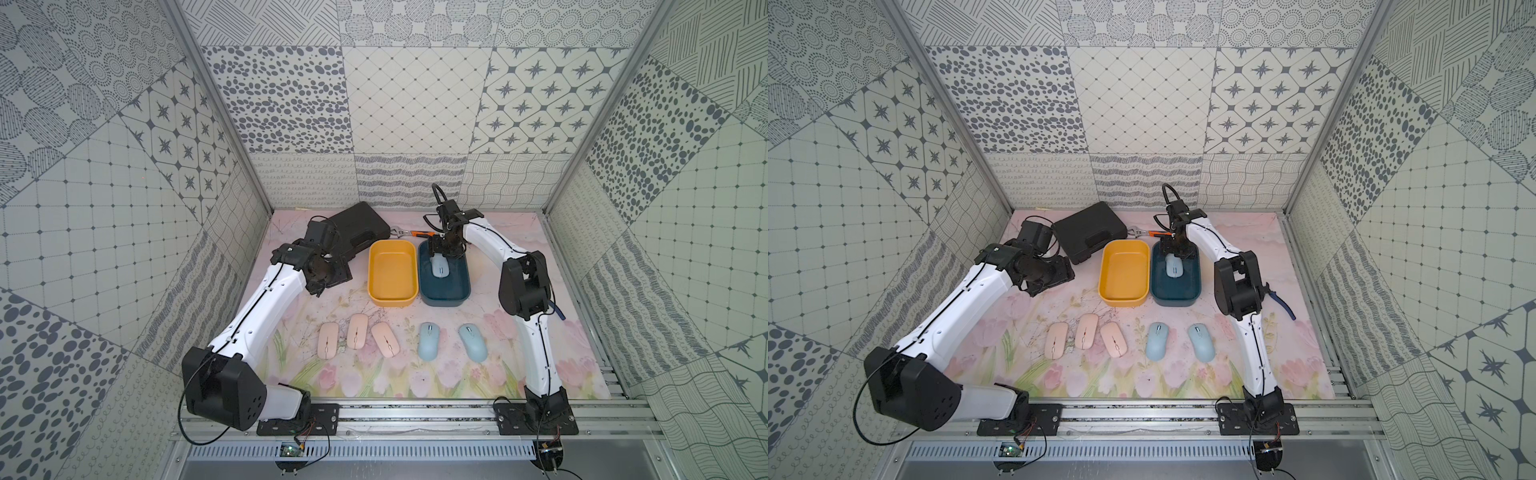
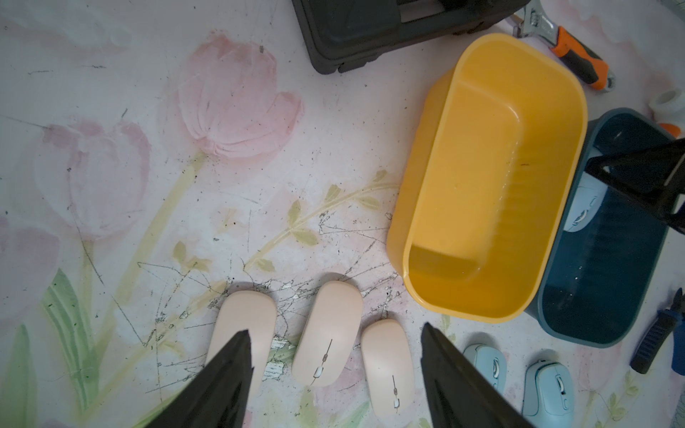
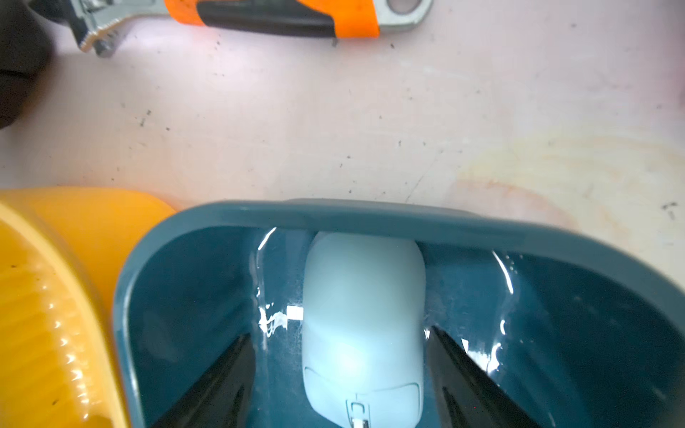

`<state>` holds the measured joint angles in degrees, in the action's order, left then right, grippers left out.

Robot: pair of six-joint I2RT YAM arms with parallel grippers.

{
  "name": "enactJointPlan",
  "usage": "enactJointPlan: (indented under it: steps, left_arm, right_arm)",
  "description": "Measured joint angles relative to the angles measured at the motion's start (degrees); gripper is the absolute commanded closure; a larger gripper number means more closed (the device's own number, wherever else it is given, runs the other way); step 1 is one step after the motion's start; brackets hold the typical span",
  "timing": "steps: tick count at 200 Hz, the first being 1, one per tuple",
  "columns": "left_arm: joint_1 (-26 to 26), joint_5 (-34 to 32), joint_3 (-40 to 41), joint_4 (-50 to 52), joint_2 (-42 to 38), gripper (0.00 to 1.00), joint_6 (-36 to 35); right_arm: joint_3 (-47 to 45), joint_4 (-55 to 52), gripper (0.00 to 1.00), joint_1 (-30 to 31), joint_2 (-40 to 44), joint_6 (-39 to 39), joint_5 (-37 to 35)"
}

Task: Place the mice by color into the storage box
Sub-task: Place the mouse in the storage box.

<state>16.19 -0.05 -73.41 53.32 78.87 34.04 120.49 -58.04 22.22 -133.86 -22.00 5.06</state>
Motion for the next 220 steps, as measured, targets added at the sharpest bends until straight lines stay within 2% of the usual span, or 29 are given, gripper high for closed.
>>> enactJointPlan:
  steps: [25,41,88,106,149,185,220]
  left_arm:
    - [0.0,0.0,0.0,0.0,-0.2,0.24,0.0]
    - [0.0,0.0,0.0,0.0,-0.2,0.24,0.0]
    - [0.0,0.4,-0.6,0.0,-0.2,0.24,-0.2]
    - [0.0,0.8,-0.8,0.0,-0.2,0.24,-0.2]
    - [0.0,3.0,0.3,-0.2,-1.9,0.24,0.3]
    - [0.0,4.6,0.7,-0.1,-3.4,0.24,0.9]
    - [0.1,5.6,1.0,0.0,-4.1,0.24,1.5]
  right_arm:
    - [0.5,-1.6,0.22,0.0,1.1,0.0,-0.2]
    - [-2.9,-1.5,0.21,0.0,5.0,-0.1,-0.4]
    - [-34.0,2.3,0.16,0.5,34.1,-3.0,-2.1]
    - [-42.1,2.3,0.14,1.9,41.4,-3.8,-2.9]
    - [-55.9,2.6,0.06,8.7,45.4,-5.8,-6.7]
    - [-64.4,3.4,0.06,9.1,48.7,-7.7,-9.0]
    - [-67.5,5.3,0.05,9.3,51.8,-8.7,-9.0]
